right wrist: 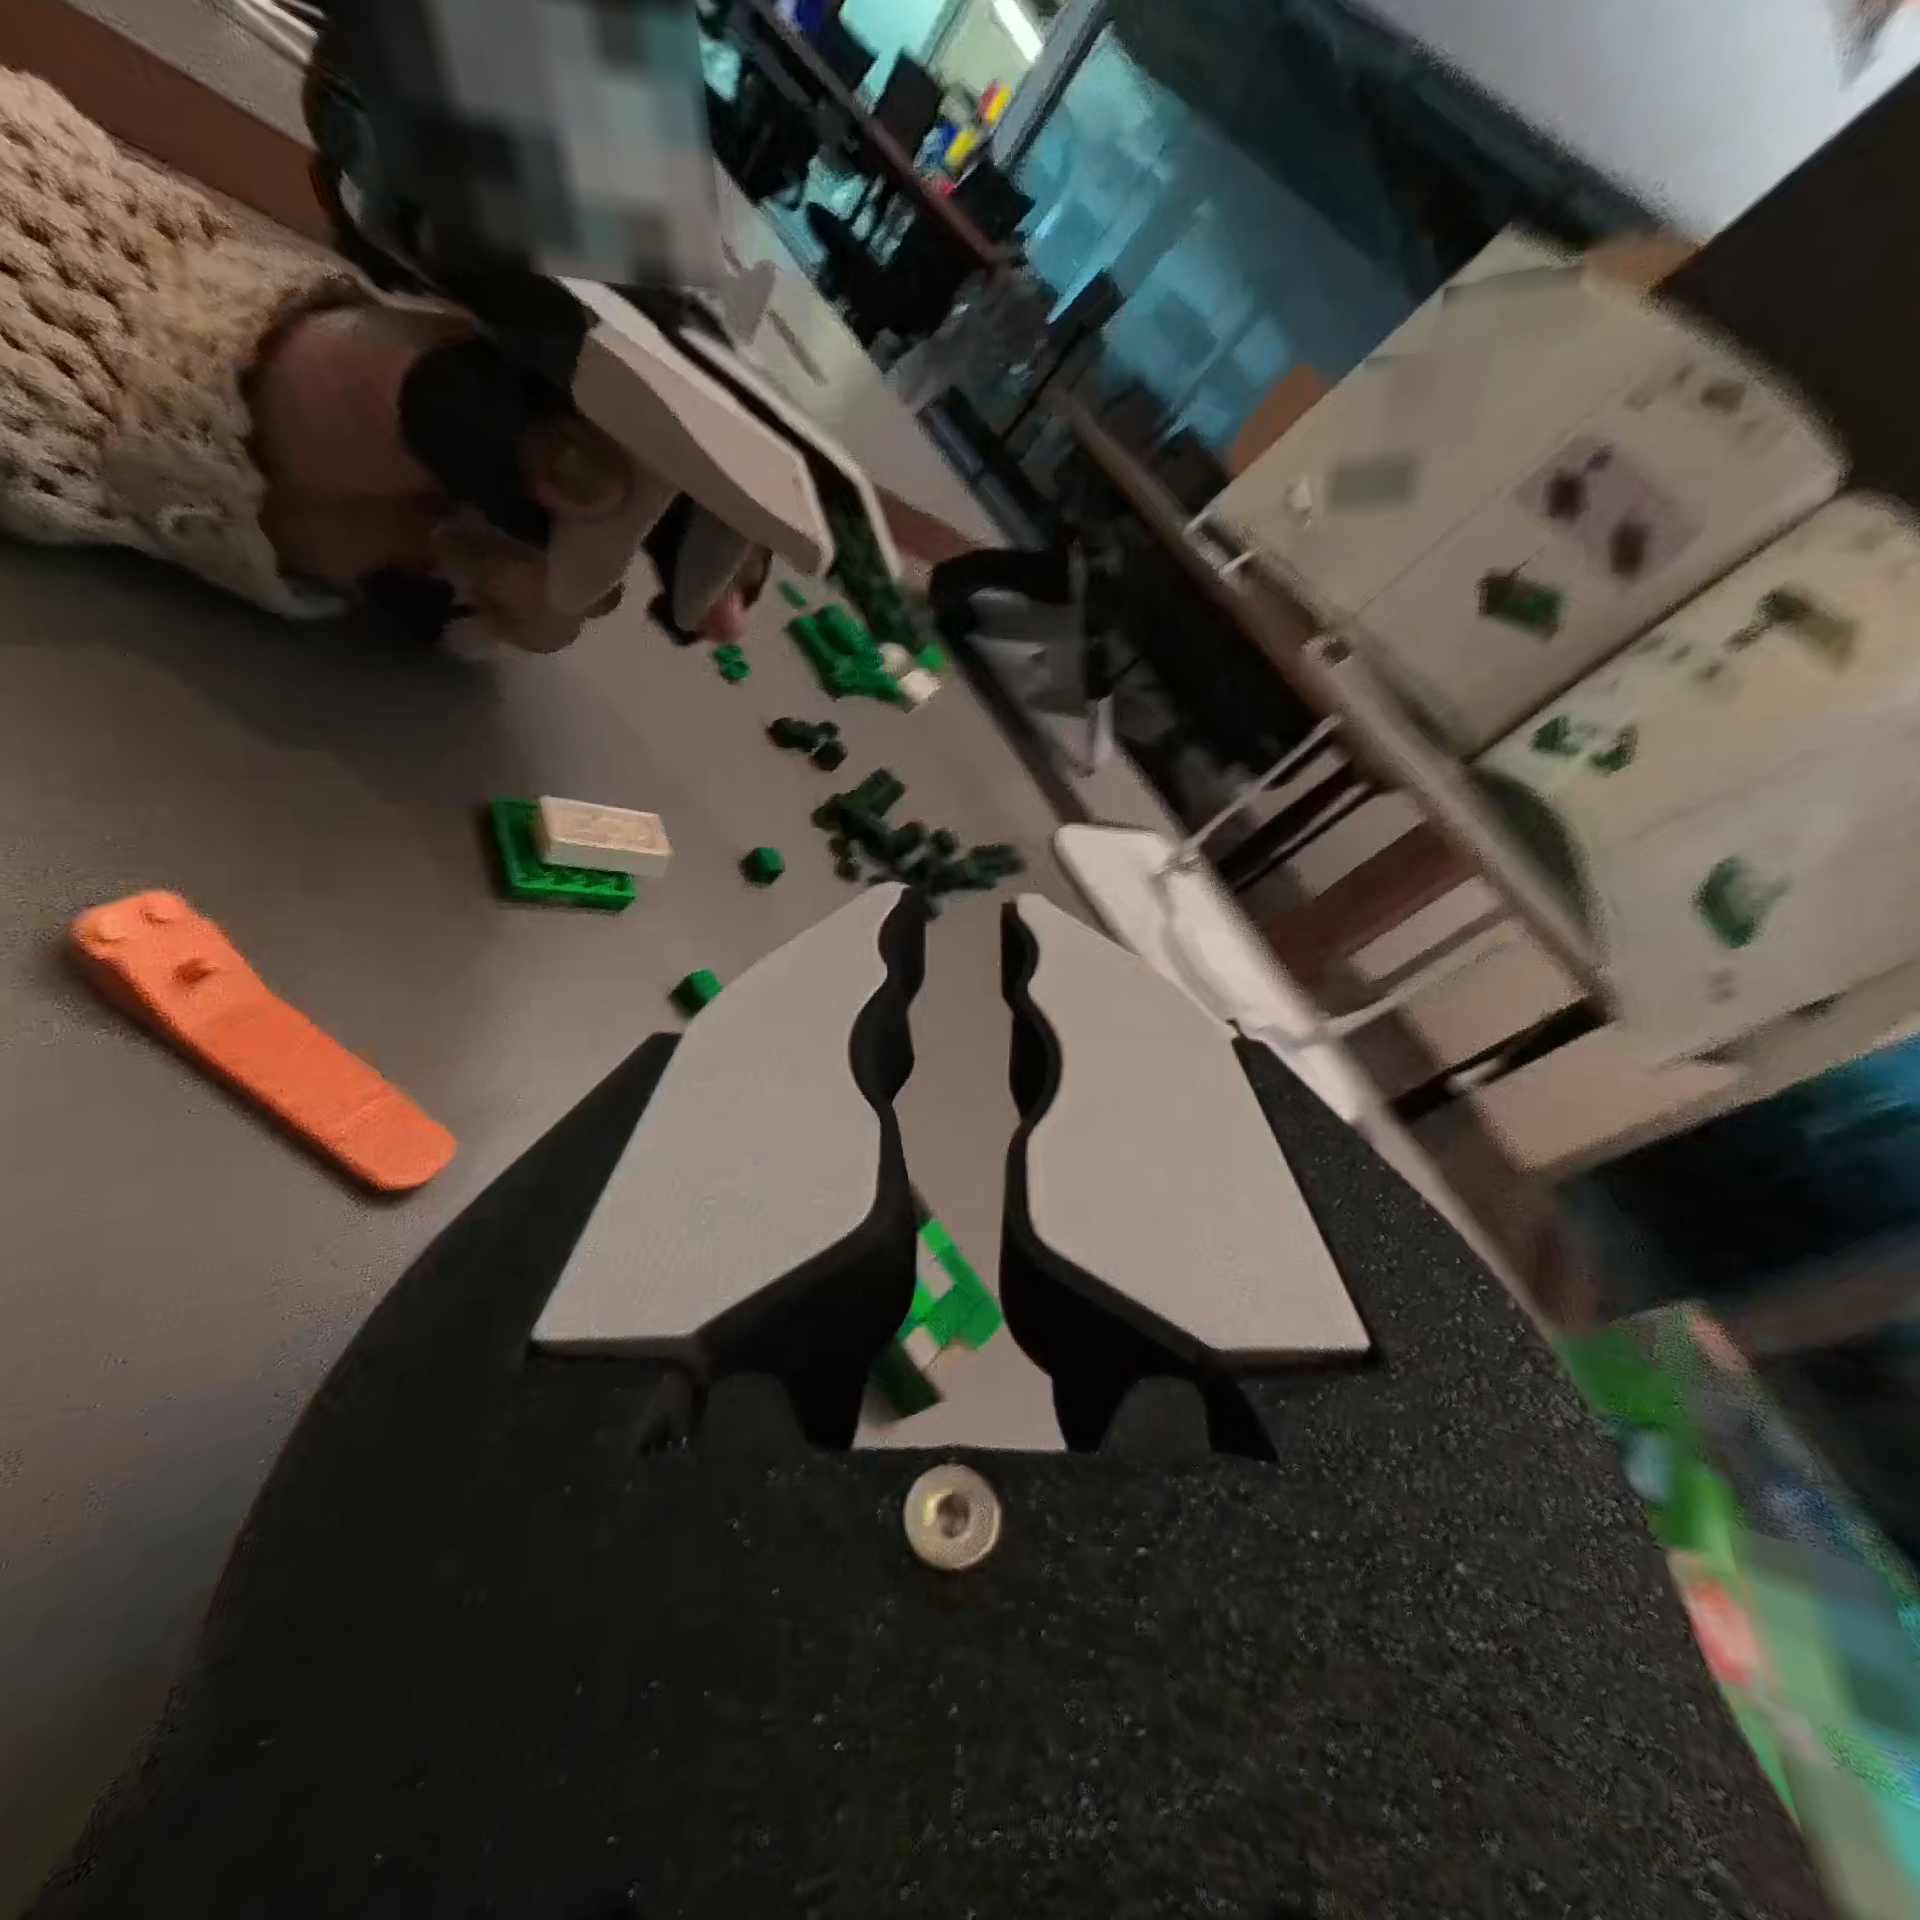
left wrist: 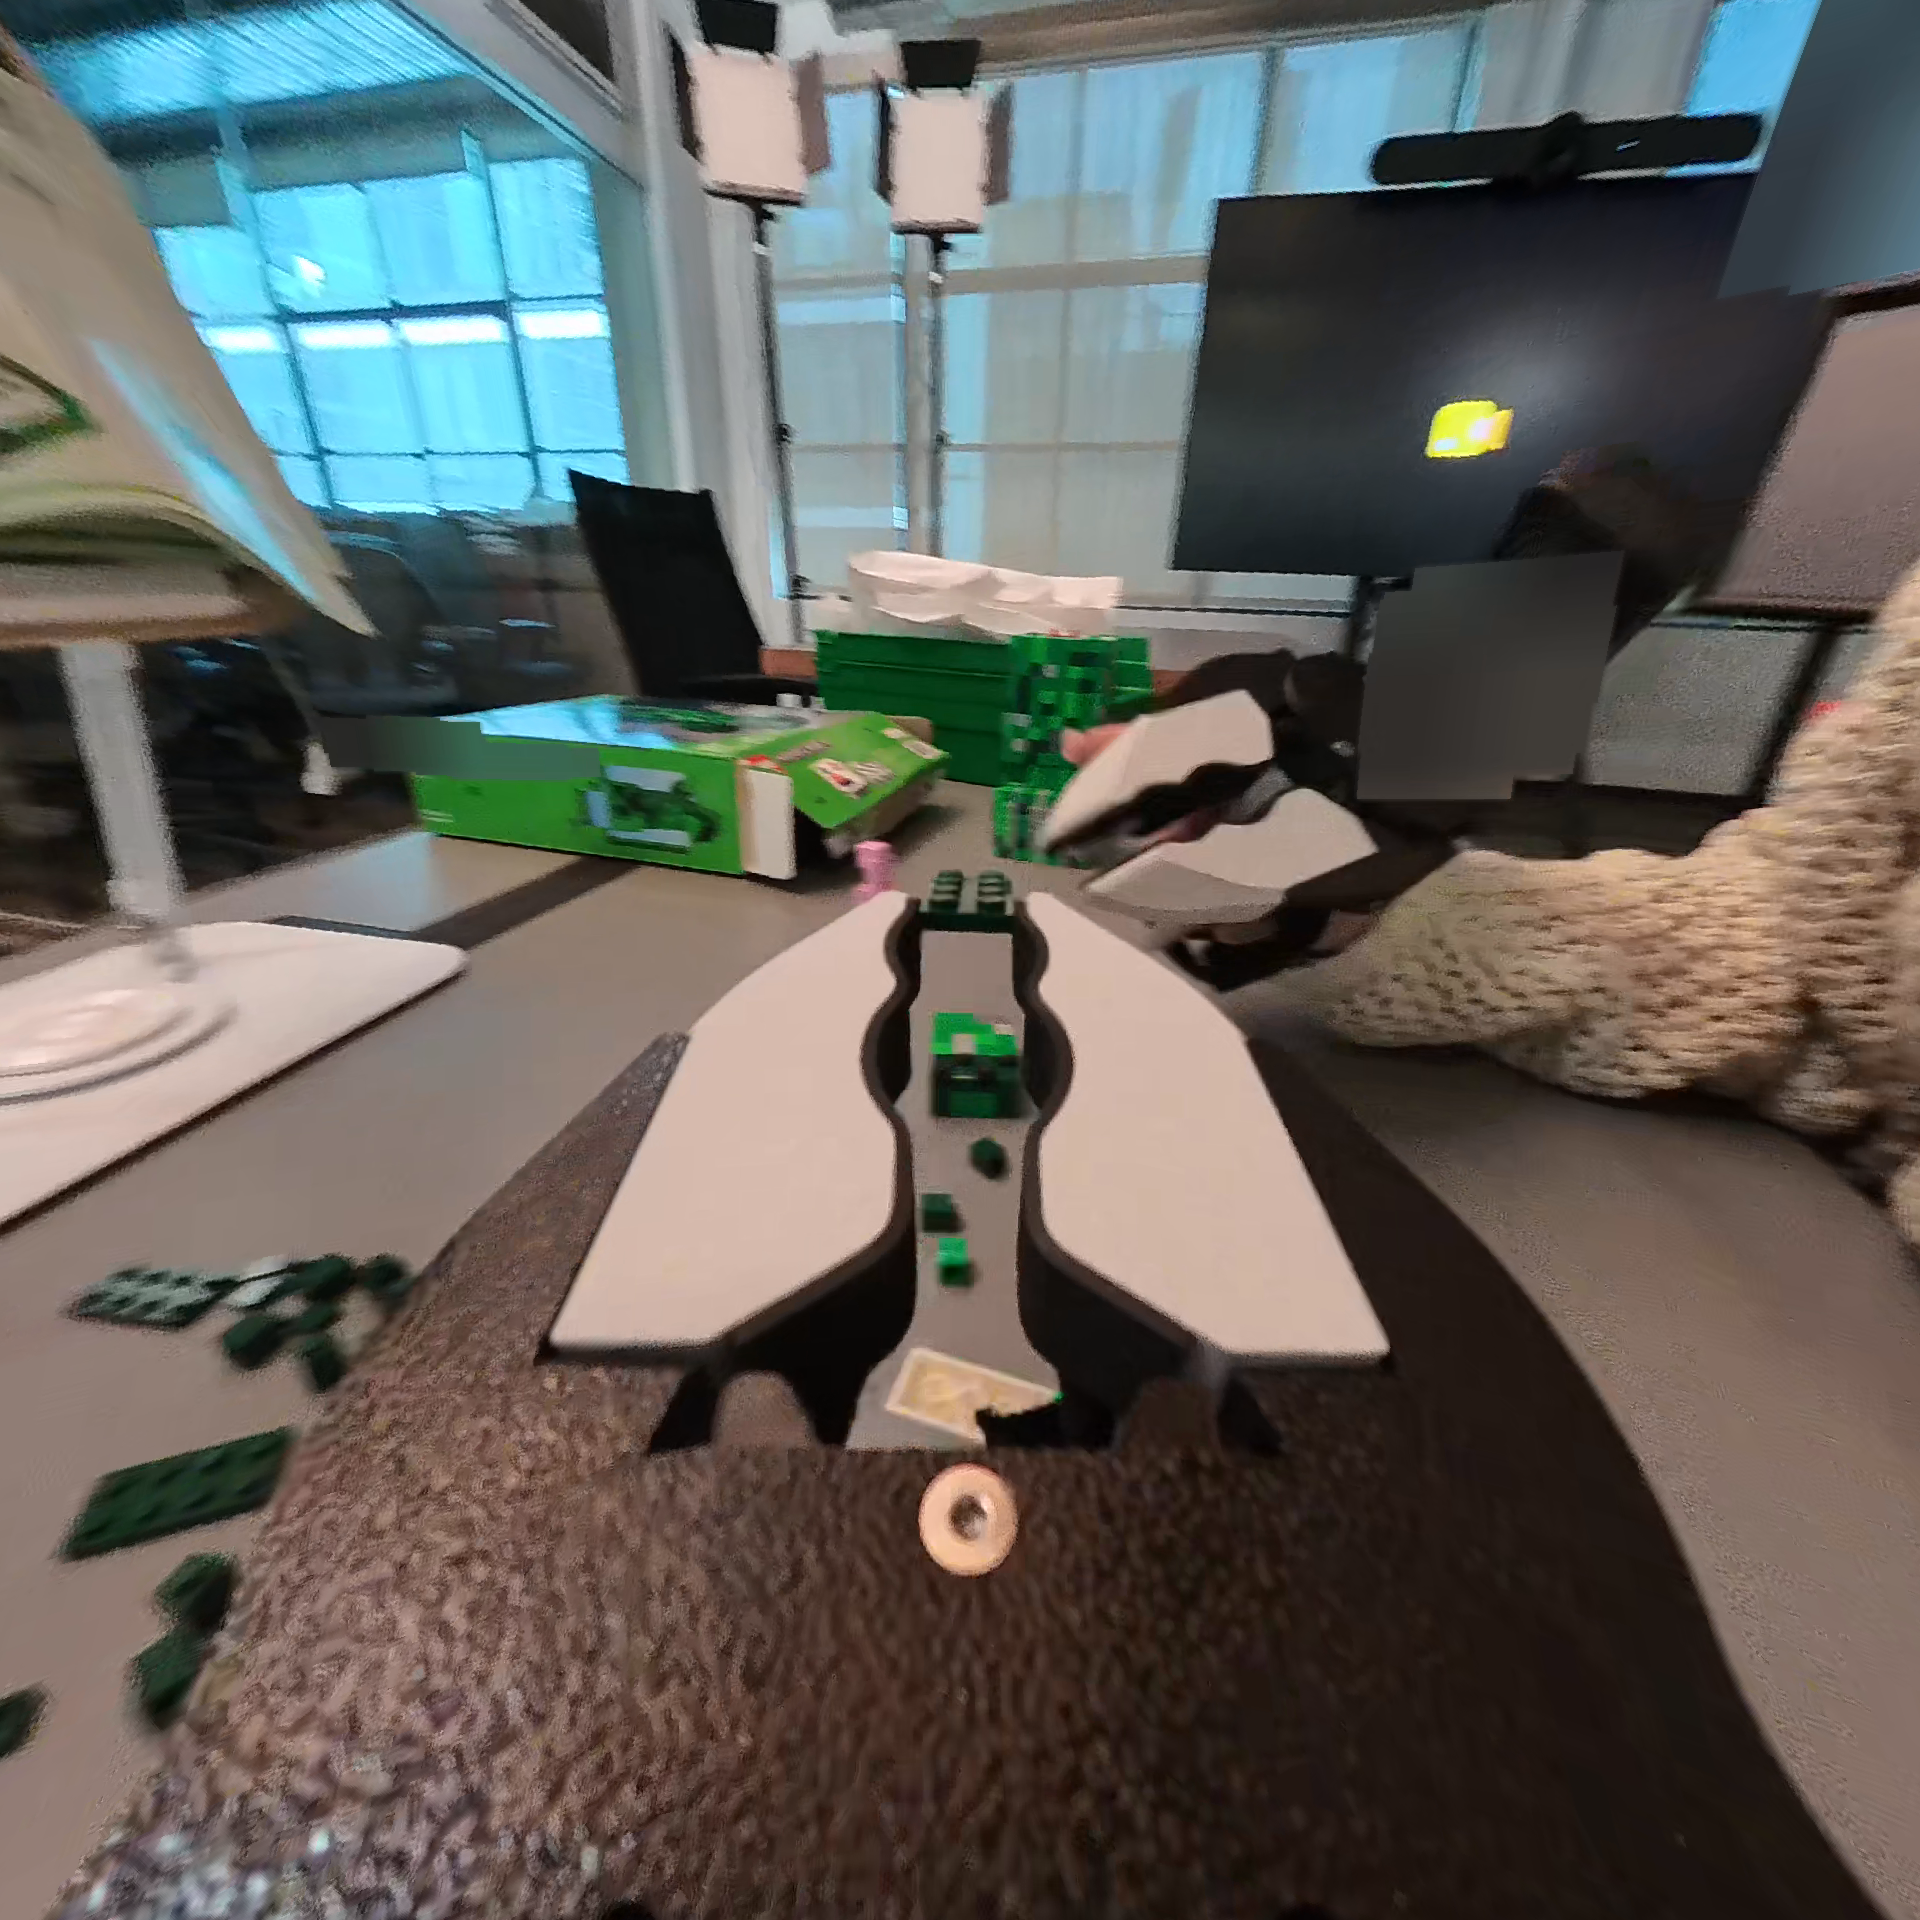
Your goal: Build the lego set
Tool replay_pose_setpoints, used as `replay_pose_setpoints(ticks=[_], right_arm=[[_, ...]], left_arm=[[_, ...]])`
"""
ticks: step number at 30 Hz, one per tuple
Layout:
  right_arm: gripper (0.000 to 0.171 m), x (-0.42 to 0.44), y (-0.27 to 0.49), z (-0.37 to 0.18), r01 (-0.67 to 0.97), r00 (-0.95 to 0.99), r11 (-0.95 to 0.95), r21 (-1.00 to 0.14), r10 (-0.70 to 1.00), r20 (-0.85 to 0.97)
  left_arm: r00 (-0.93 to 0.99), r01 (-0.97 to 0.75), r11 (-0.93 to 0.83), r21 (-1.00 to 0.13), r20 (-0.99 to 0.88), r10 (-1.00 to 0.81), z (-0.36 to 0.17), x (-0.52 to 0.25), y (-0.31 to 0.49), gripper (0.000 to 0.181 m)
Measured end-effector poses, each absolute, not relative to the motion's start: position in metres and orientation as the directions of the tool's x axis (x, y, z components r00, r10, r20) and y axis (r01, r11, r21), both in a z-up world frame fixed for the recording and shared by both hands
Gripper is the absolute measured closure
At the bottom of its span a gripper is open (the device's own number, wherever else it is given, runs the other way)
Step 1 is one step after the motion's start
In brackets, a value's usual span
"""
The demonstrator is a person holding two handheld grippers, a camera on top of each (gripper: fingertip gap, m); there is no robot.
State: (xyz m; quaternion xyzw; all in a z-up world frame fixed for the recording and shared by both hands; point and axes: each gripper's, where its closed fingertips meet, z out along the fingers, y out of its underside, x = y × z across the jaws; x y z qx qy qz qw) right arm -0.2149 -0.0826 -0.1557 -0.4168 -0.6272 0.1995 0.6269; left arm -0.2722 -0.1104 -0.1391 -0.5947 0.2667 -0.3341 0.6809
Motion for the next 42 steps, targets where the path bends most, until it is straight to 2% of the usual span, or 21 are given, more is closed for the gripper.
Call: replay_pose_setpoints(ticks=[2, 5, 12, 16, 22, 27, 31, 37, 42], right_arm=[[0.161, -0.215, -0.082, -0.169, 0.307, 0.067, 0.471, -0.827, 0.856, 0.513], [0.167, -0.211, -0.085, -0.19, 0.392, -0.045, 0.374, -0.841, 0.92, 0.388], [0.169, -0.205, -0.11, -0.234, 0.578, -0.201, 0.158, -0.8, 0.978, 0.048], [0.167, -0.206, -0.113, -0.246, 0.628, -0.214, 0.182, -0.757, 0.975, 0.057], [0.161, -0.235, -0.091, -0.219, 0.555, -0.155, 0.182, -0.812, 0.981, 0.114], [0.151, -0.293, -0.068, -0.199, 0.545, -0.31, 0.314, -0.777, 0.937, 0.161], [0.149, -0.339, -0.066, -0.199, 0.512, -0.456, 0.407, -0.756, 0.875, 0.162], [0.149, -0.377, -0.059, -0.224, 0.552, -0.553, 0.504, -0.664, 0.817, 0.161], [0.151, -0.386, -0.044, -0.238, 0.599, -0.554, 0.527, -0.603, 0.816, 0.163]], left_arm=[[0.714, 0.097, 0.125, -0.987, -0.019, -0.7, -0.138, -0.286, -0.105, 0.165], [0.824, -0.012, 0.184, -0.983, -0.114, -0.555, -0.143, -0.309, -0.1, 0.165], [0.765, -0.058, 0.232, -0.971, -0.192, -0.615, -0.143, -0.283, -0.129, 0.165], [0.779, -0.031, 0.252, -0.967, -0.182, -0.6, -0.138, -0.283, -0.136, 0.165], [0.723, -0.159, 0.307, -0.938, -0.323, -0.611, -0.144, -0.254, -0.146, 0.165], [0.773, -0.147, 0.315, -0.938, -0.307, -0.556, -0.138, -0.266, -0.143, 0.165], [0.756, -0.129, 0.308, -0.943, -0.294, -0.585, -0.139, -0.262, -0.148, 0.165], [0.72, -0.166, 0.306, -0.937, -0.327, -0.611, -0.146, -0.255, -0.151, 0.165], [0.715, -0.162, 0.29, -0.943, -0.315, -0.625, -0.148, -0.254, -0.15, 0.165]])
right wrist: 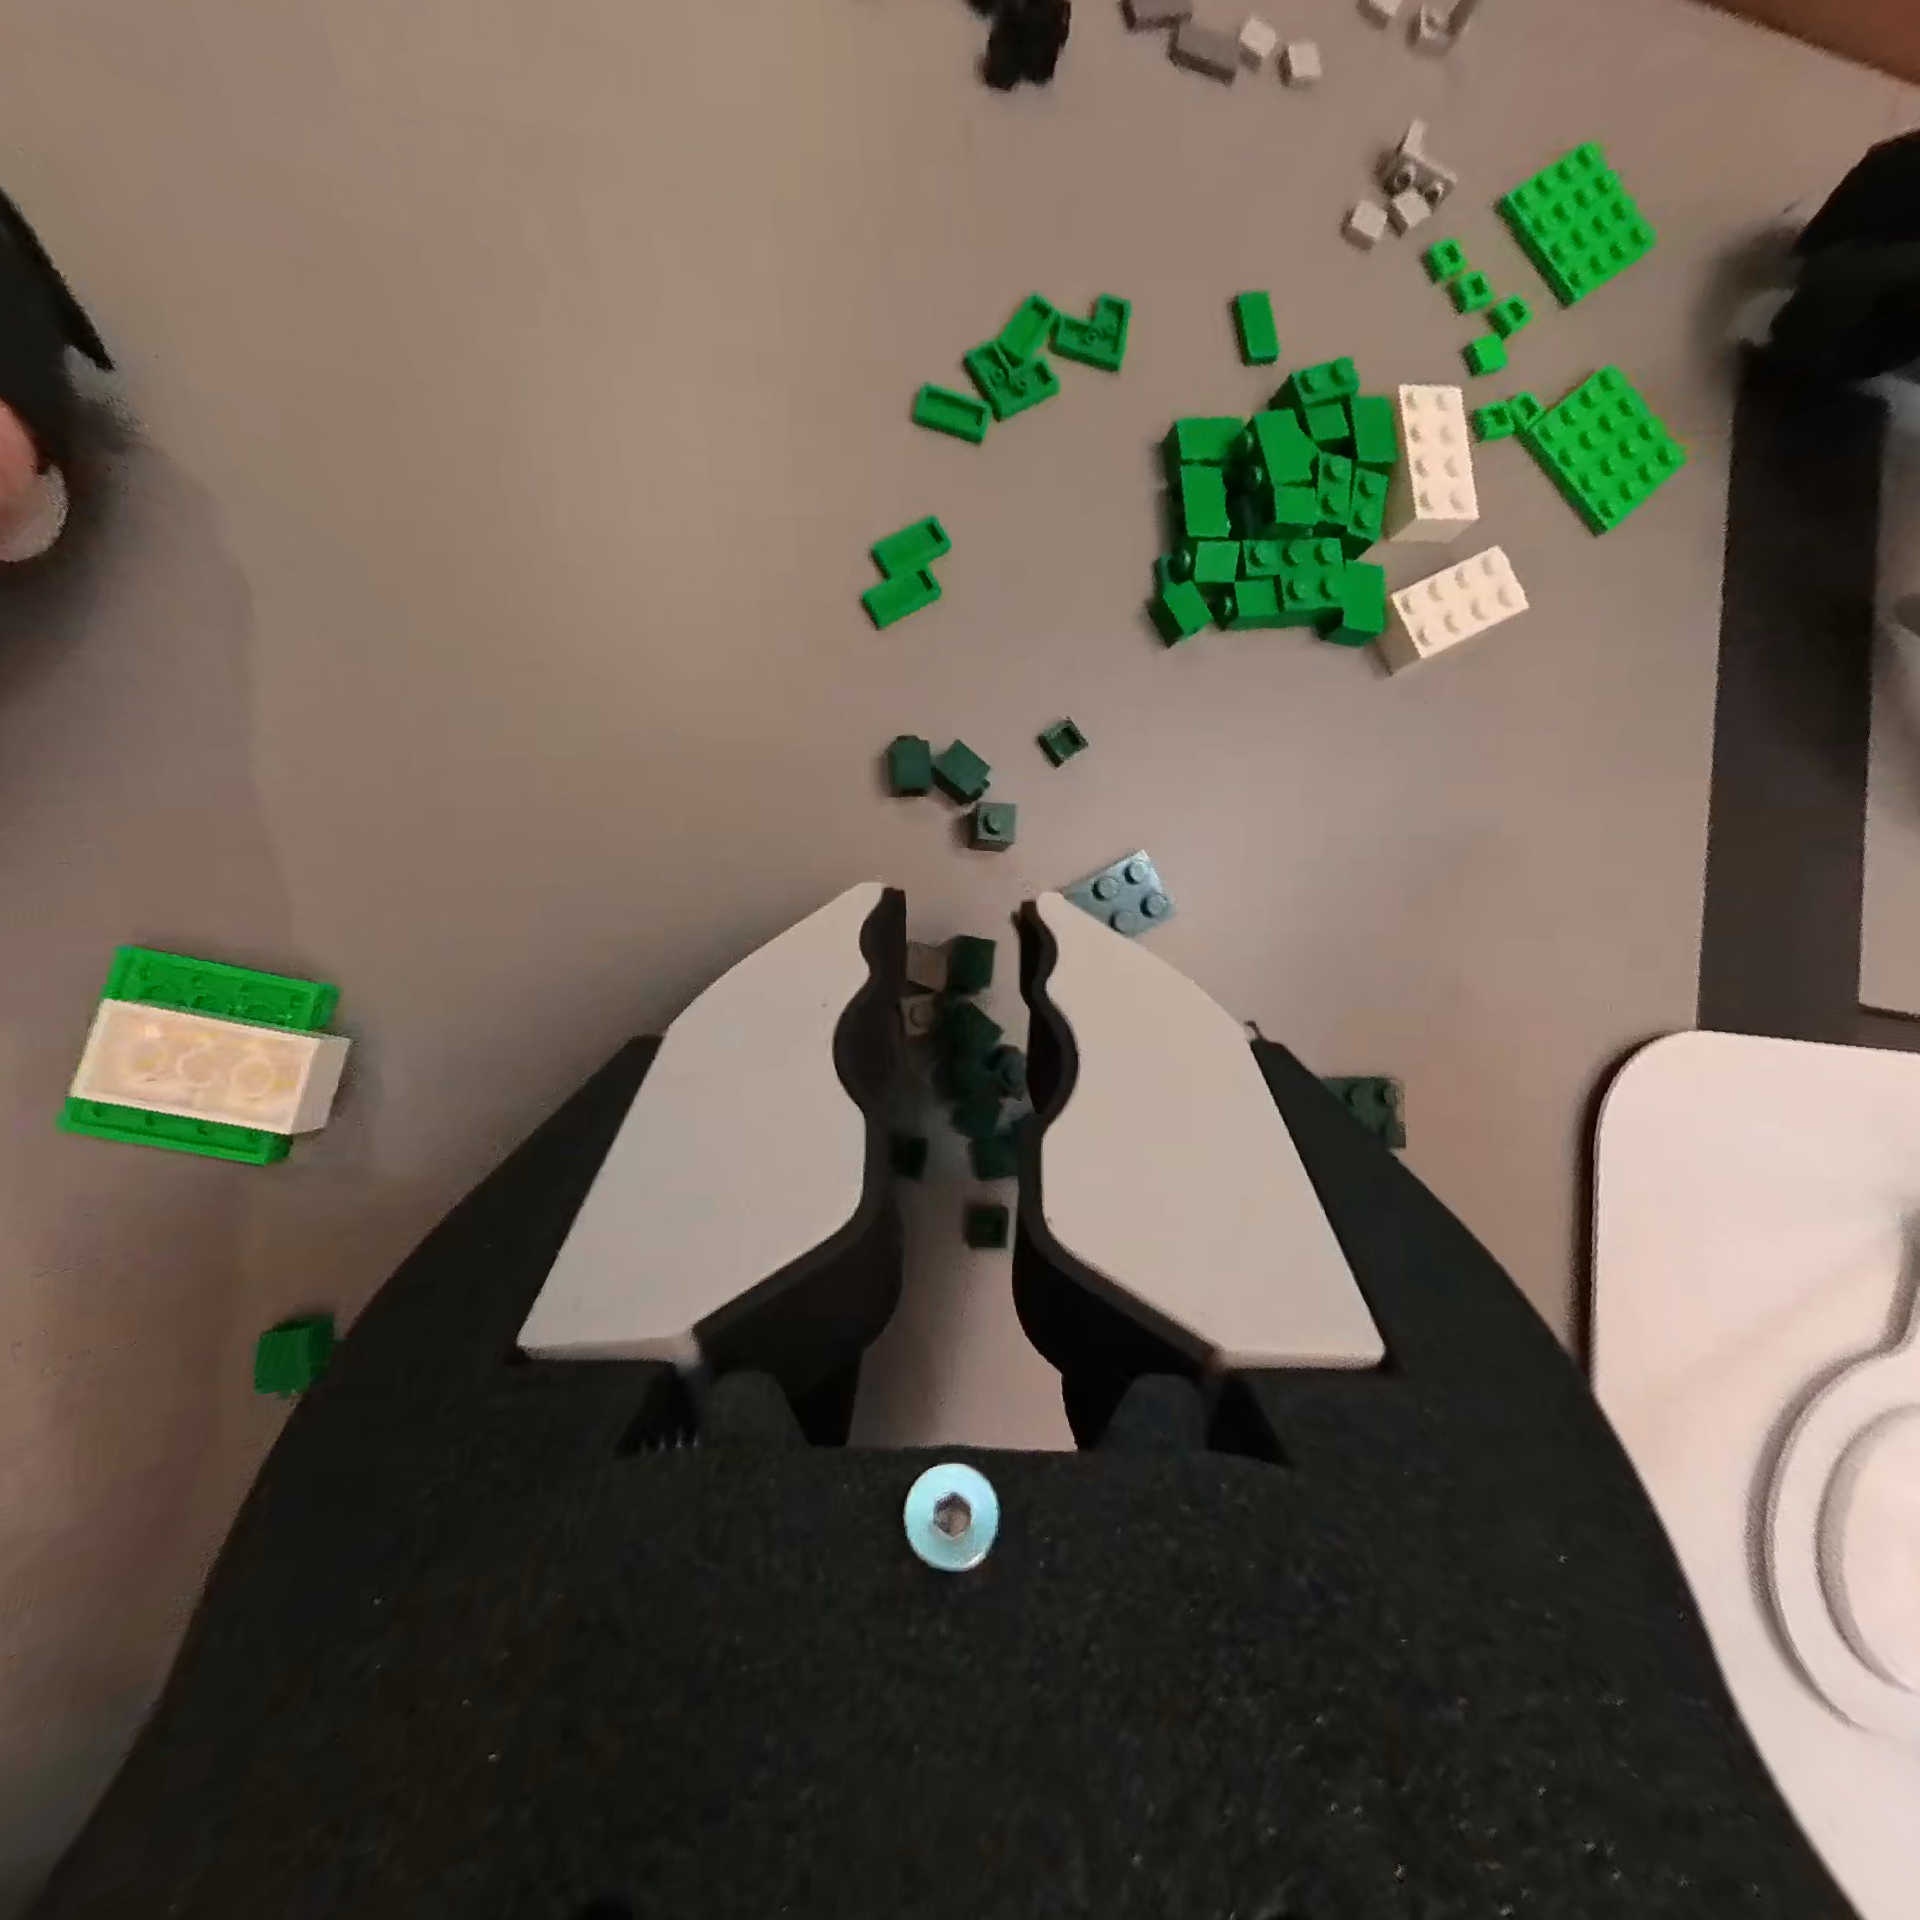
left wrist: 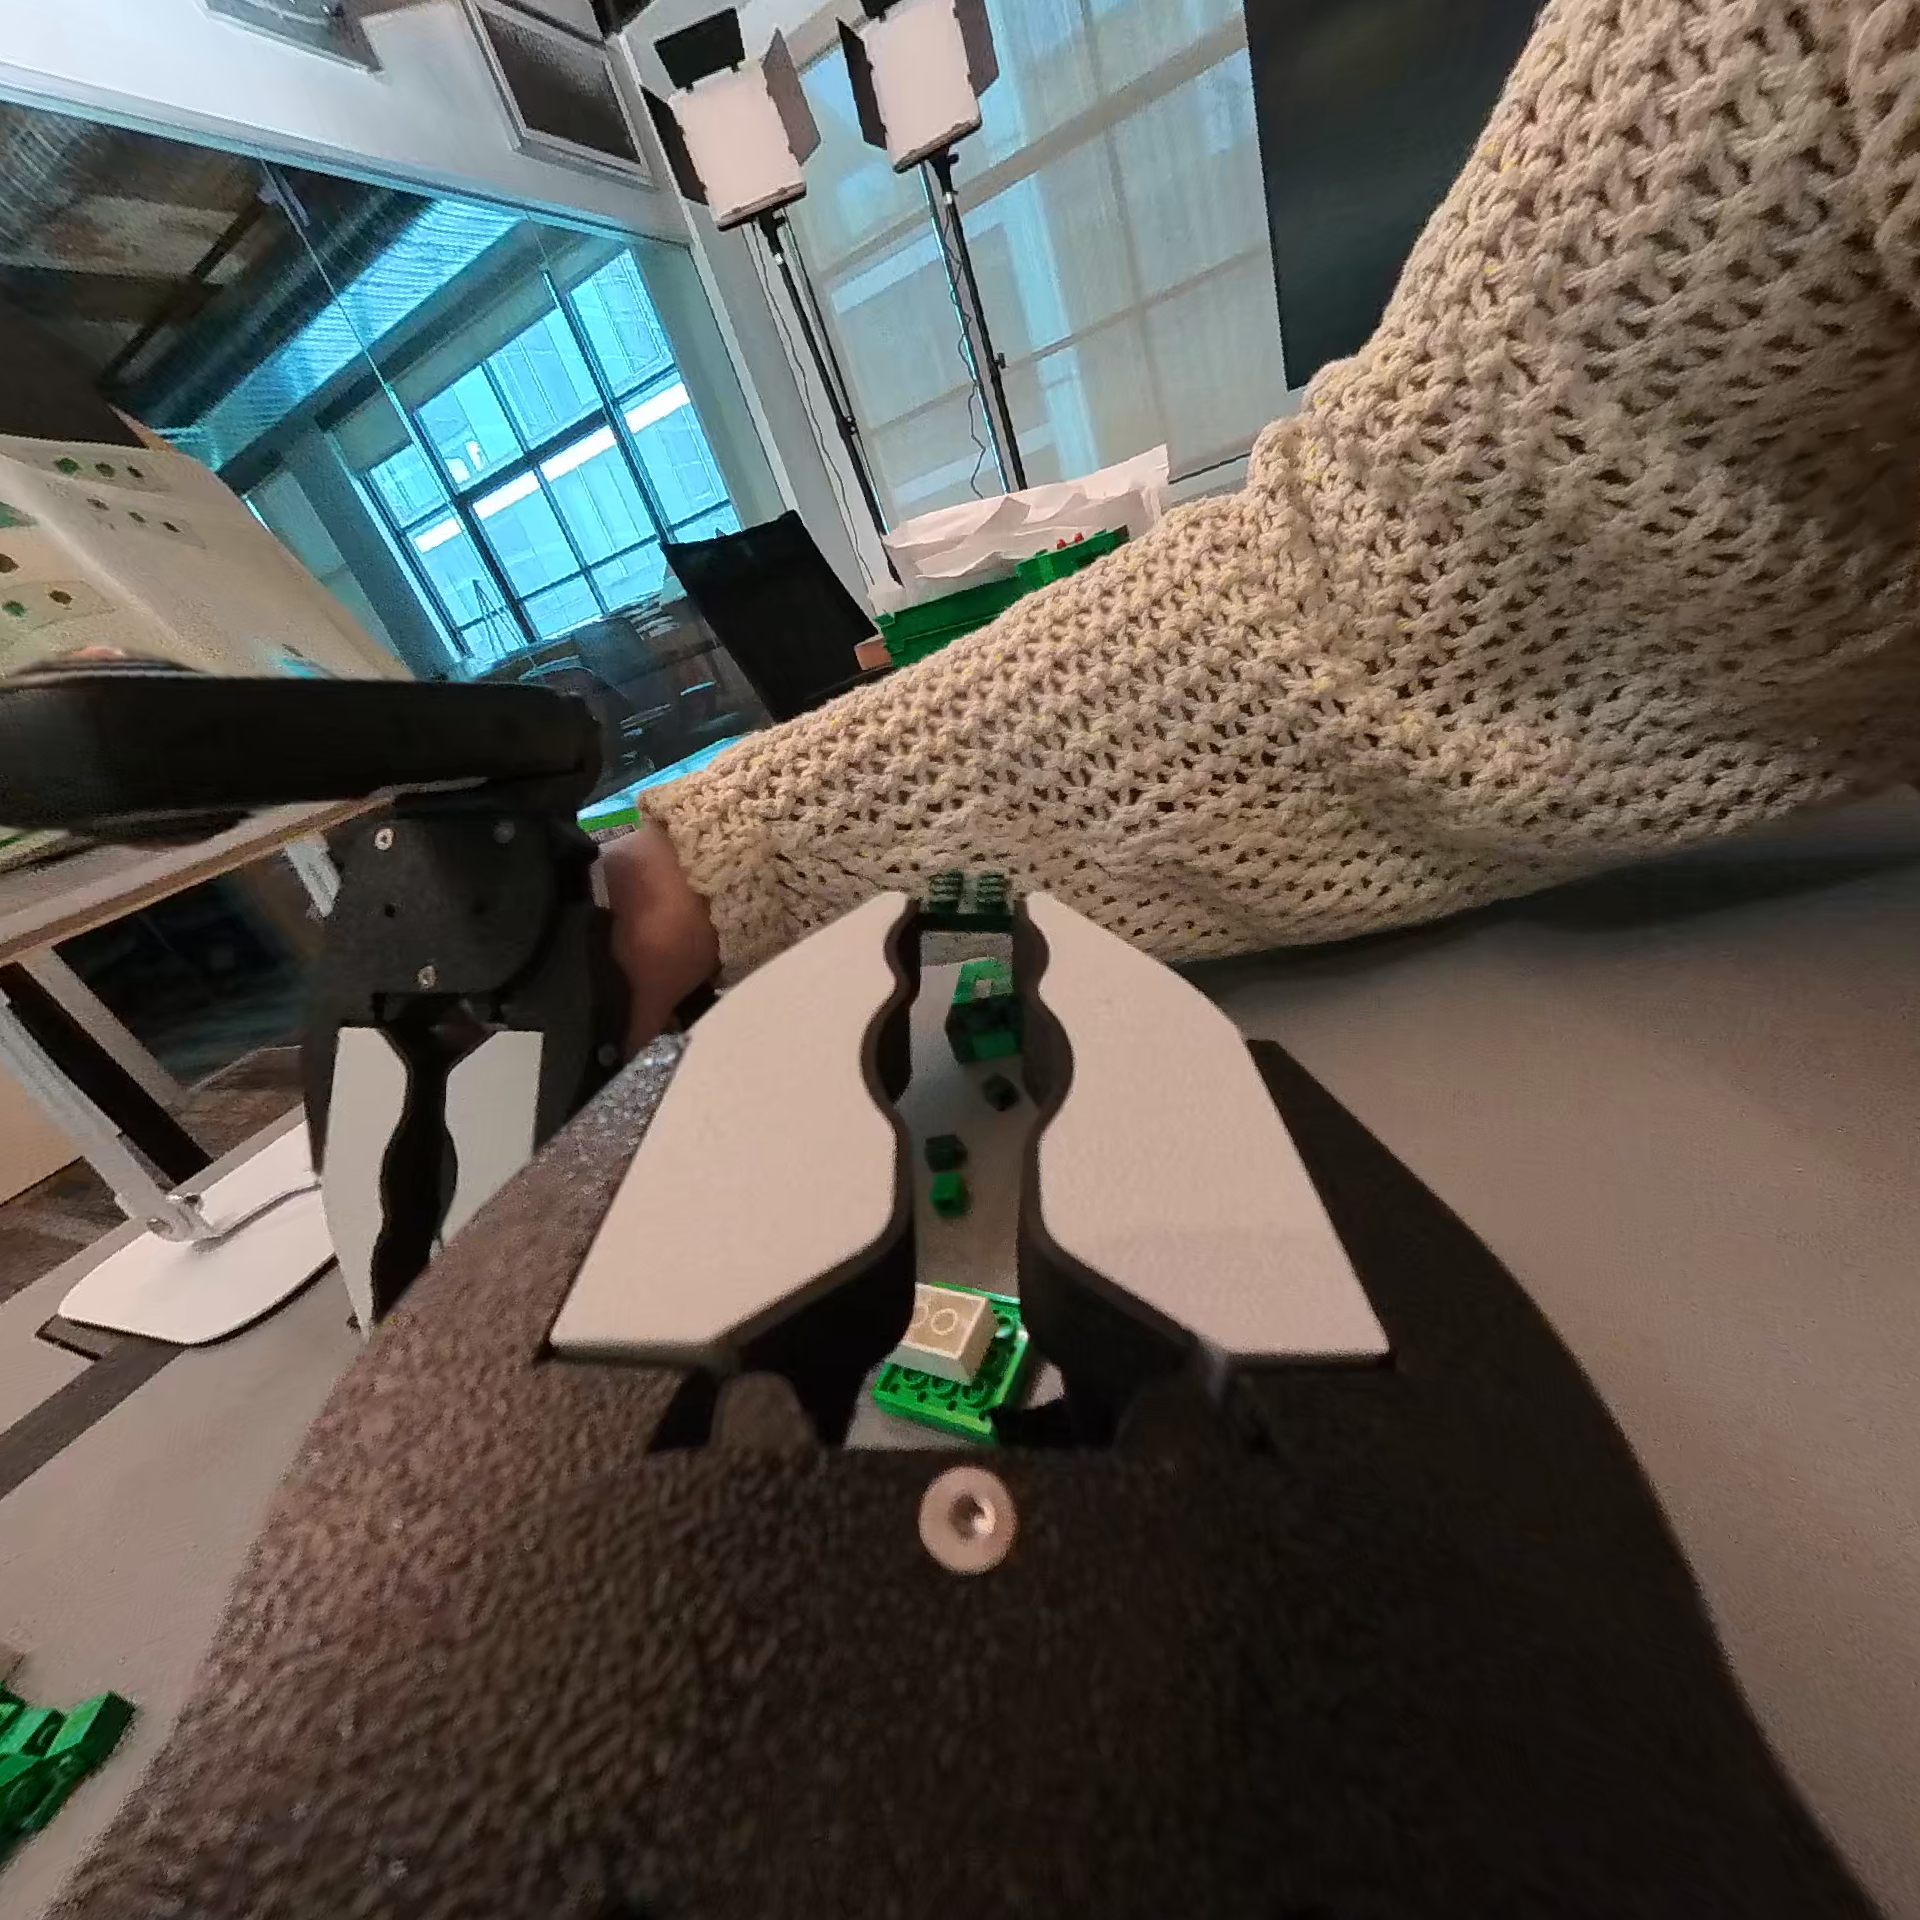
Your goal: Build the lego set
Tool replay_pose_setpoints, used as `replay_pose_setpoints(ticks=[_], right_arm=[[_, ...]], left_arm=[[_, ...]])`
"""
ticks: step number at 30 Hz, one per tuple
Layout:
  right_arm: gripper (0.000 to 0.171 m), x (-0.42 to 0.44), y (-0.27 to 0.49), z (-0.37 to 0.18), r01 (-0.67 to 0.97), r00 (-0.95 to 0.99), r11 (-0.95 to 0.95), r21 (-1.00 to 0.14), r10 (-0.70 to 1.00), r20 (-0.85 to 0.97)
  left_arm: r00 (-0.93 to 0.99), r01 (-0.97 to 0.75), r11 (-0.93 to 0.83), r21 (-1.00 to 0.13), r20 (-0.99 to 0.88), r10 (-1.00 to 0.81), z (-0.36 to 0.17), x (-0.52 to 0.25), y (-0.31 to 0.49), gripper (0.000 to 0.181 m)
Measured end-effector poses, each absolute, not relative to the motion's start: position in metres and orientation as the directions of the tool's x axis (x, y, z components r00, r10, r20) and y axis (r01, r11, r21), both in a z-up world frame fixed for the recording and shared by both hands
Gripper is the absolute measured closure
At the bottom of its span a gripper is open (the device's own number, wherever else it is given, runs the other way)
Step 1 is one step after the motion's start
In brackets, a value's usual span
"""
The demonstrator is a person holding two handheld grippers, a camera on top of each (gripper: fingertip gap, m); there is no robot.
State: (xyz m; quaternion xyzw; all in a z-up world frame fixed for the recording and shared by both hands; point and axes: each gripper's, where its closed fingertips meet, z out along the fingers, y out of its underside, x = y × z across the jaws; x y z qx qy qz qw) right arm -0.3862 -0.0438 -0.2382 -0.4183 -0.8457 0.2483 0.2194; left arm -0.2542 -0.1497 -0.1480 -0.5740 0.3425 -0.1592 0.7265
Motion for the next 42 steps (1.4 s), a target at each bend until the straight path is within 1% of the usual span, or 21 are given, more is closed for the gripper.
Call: replay_pose_setpoints(ticks=[5, 8, 10, 13, 19, 22, 32, 36, 42], right_arm=[[0.155, -0.375, -0.022, -0.237, 0.635, -0.491, 0.5, -0.589, 0.85, 0.192], [0.159, -0.361, -0.02, -0.237, 0.657, -0.486, 0.466, -0.593, 0.863, 0.139], [0.159, -0.35, -0.02, -0.241, 0.679, -0.486, 0.453, -0.578, 0.867, 0.107], [0.158, -0.34, -0.014, -0.248, 0.702, -0.474, 0.458, -0.546, 0.872, 0.123], [0.157, -0.34, -0.009, -0.249, 0.7, -0.449, 0.441, -0.562, 0.883, 0.134], [0.157, -0.341, -0.01, -0.251, 0.705, -0.451, 0.445, -0.552, 0.882, 0.135], [0.159, -0.367, -0.034, -0.236, 0.634, -0.512, 0.485, -0.602, 0.847, 0.142], [0.161, -0.395, -0.052, -0.226, 0.575, -0.577, 0.536, -0.618, 0.801, 0.159], [0.161, -0.45, -0.089, -0.217, 0.474, -0.666, 0.596, -0.648, 0.724, 0.178]], left_arm=[[0.709, -0.161, 0.281, -0.946, -0.308, -0.634, -0.149, -0.253, -0.149, 0.165], [0.708, -0.161, 0.277, -0.947, -0.306, -0.636, -0.15, -0.253, -0.148, 0.165], [0.709, -0.157, 0.276, -0.948, -0.303, -0.636, -0.15, -0.254, -0.148, 0.165], [0.711, -0.152, 0.274, -0.95, -0.298, -0.637, -0.149, -0.254, -0.148, 0.165], [0.708, -0.149, 0.267, -0.952, -0.291, -0.643, -0.15, -0.254, -0.147, 0.165], [0.708, -0.148, 0.266, -0.952, -0.29, -0.644, -0.15, -0.255, -0.146, 0.165], [0.71, -0.147, 0.28, -0.949, -0.298, -0.638, -0.147, -0.255, -0.147, 0.165], [0.642, -0.101, 0.317, -0.943, -0.305, -0.703, -0.143, -0.241, -0.159, 0.165], [0.652, -0.129, 0.318, -0.939, -0.322, -0.687, -0.145, -0.242, -0.157, 0.165]])
